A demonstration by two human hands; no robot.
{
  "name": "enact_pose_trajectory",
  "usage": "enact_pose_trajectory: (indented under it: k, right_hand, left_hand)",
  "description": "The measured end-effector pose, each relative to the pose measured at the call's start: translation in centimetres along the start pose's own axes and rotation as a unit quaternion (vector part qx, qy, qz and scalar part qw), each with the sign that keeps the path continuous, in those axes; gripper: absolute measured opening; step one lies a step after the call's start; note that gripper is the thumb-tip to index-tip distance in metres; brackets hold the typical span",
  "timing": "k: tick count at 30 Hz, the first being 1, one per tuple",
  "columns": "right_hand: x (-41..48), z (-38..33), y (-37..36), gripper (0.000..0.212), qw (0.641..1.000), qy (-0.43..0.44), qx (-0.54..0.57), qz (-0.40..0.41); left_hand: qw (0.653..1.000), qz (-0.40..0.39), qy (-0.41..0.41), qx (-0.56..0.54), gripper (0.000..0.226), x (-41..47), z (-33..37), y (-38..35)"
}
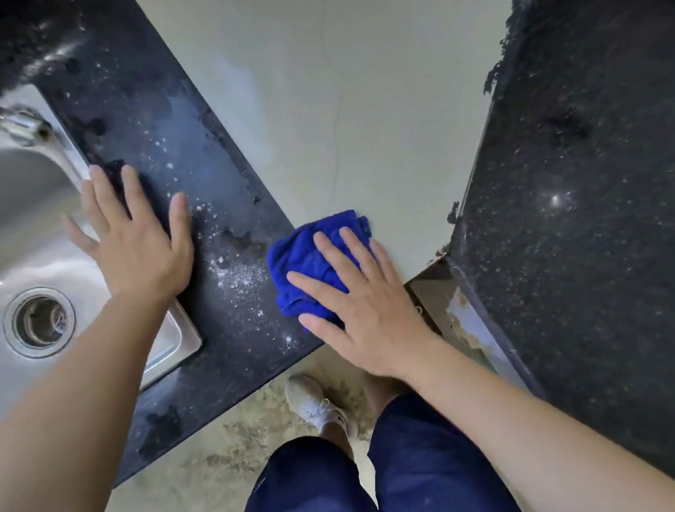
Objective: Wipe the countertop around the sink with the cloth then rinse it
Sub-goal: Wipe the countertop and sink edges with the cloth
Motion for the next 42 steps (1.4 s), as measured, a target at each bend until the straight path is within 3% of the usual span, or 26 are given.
enact_pose_trajectory:
  k: [3, 9, 11, 13, 18, 21, 23, 25, 28, 31, 33, 35, 38, 42]
  right_hand:
    - [2.1, 4.3, 2.1, 0.059, 1.0, 0.018, -0.02, -0.013]
    - [10.0, 12.6, 7.0, 0.061, 0.968, -0.24, 0.018, 0.075]
    - [12.3, 11.4, 6.9, 0.061, 0.937, -0.329, 0.052, 0.107]
    - [13.6, 8.1, 5.6, 0.058, 0.921, -0.363, 0.051, 0.134]
    - [15.2, 1.2, 2.9, 0.054, 0.982, -0.143, 0.005, 0.126]
    - [16.7, 4.1, 4.2, 0.056, 0.997, -0.008, -0.018, 0.07]
    - [18.4, 8.7, 5.8, 0.056, 0.994, 0.003, -0.034, 0.101]
    - [20.3, 14.0, 8.1, 0.056, 0.985, -0.063, -0.037, 0.157]
    - [23.3, 19.4, 11.8, 0.061, 0.968, -0.21, -0.02, 0.135]
    - [27.8, 19.4, 13.3, 0.062, 0.927, -0.335, 0.019, 0.167]
    - [30.9, 16.0, 12.5, 0.061, 0.912, -0.364, 0.024, 0.191]
    - [33.9, 11.0, 11.2, 0.061, 0.937, -0.301, 0.006, 0.177]
    - [36.8, 3.0, 8.9, 0.059, 0.983, -0.123, -0.024, 0.137]
    - [39.4, -1.4, 7.8, 0.057, 0.995, 0.032, -0.04, 0.081]
  left_hand:
    - [1.0, 0.009, 0.009, -0.024, 0.071, -0.6, -0.4, -0.3]
    - [0.999, 0.017, 0.01, -0.032, 0.067, -0.9, 0.1, -0.7]
    - [0.999, 0.02, 0.012, -0.031, 0.068, -0.8, 0.1, -0.7]
    - [0.999, 0.021, 0.015, -0.024, 0.07, -0.8, 0.0, -0.7]
    - [0.998, 0.055, 0.033, -0.009, 0.07, 1.4, 0.3, -0.1]
    - [0.996, 0.084, 0.032, -0.002, 0.069, 4.8, -0.1, 0.6]
    - [0.997, 0.082, 0.011, 0.008, 0.071, 7.1, -0.6, 1.1]
    - [0.997, 0.07, -0.009, 0.016, 0.071, 9.0, -0.9, 1.1]
    - [0.998, 0.059, -0.008, 0.011, 0.074, 9.8, -0.7, 0.8]
    - [0.999, 0.053, -0.003, 0.009, 0.078, 9.9, -0.8, 0.6]
    - [0.999, 0.043, -0.005, 0.011, 0.08, 9.9, -0.9, 0.5]
    - [0.999, 0.041, 0.002, 0.015, 0.08, 10.1, -0.8, 0.6]
    - [0.999, 0.042, 0.008, 0.025, 0.08, 10.2, -0.7, 0.6]
    - [0.999, 0.038, 0.02, 0.024, 0.079, 10.2, -0.6, 0.7]
Point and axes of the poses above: each hand's wrist, its own x-axis towards the middle knuckle, its own y-axis out of the back of the hand, z = x × y, the point moved 1 cm from there along x, towards the middle knuckle, and after that the axes turned 4 degrees about -y, right-handed, at the moved point
